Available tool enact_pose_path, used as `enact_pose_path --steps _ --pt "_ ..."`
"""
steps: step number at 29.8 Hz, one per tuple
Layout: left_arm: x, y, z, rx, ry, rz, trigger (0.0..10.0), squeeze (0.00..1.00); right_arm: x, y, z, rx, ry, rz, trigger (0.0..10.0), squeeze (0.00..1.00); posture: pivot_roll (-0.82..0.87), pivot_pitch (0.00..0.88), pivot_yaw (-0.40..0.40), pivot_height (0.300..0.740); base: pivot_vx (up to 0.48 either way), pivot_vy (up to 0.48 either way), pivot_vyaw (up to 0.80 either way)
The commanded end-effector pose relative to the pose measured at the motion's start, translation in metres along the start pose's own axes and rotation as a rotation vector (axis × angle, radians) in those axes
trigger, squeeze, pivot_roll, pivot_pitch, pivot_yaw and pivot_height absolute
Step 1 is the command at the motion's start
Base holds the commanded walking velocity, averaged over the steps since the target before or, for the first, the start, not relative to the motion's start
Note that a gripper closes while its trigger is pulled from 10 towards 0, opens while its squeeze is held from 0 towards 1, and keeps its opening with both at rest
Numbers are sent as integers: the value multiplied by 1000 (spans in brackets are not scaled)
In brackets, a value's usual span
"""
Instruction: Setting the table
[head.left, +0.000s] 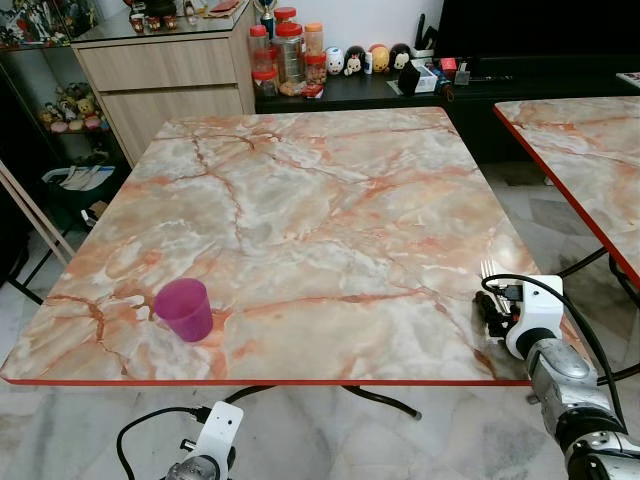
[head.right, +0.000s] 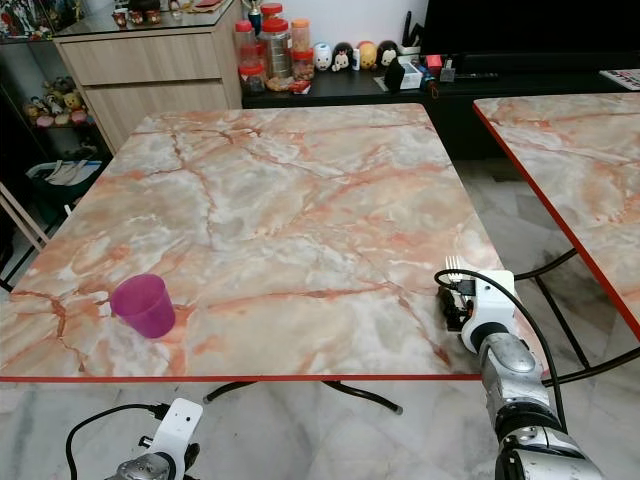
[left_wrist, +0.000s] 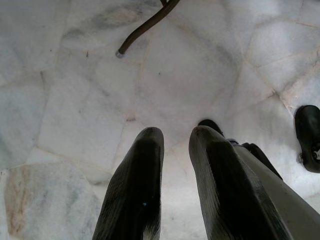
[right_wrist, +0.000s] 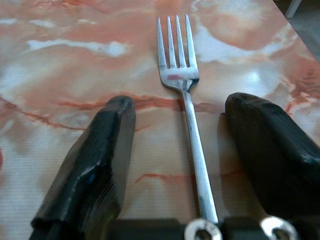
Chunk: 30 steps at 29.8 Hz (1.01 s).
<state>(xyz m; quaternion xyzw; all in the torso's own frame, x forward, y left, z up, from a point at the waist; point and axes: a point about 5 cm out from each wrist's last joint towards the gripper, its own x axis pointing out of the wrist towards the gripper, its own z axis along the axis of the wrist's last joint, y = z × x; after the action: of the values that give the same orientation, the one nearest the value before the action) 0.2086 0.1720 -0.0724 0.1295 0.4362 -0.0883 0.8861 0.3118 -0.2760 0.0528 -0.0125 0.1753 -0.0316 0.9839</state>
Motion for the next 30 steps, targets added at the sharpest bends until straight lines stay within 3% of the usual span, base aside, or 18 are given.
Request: enact_pose_path --steps 1,30 --pt "-1 3 -3 1 17 4 10000 0 2 3 -1 8 17 8 0 0 -11 0 49 728 0 0 0" --pt "0 1 0 3 23 -31 10000 0 6 10 10 7 -30 45 0 0 -11 0 56 728 0 0 0"
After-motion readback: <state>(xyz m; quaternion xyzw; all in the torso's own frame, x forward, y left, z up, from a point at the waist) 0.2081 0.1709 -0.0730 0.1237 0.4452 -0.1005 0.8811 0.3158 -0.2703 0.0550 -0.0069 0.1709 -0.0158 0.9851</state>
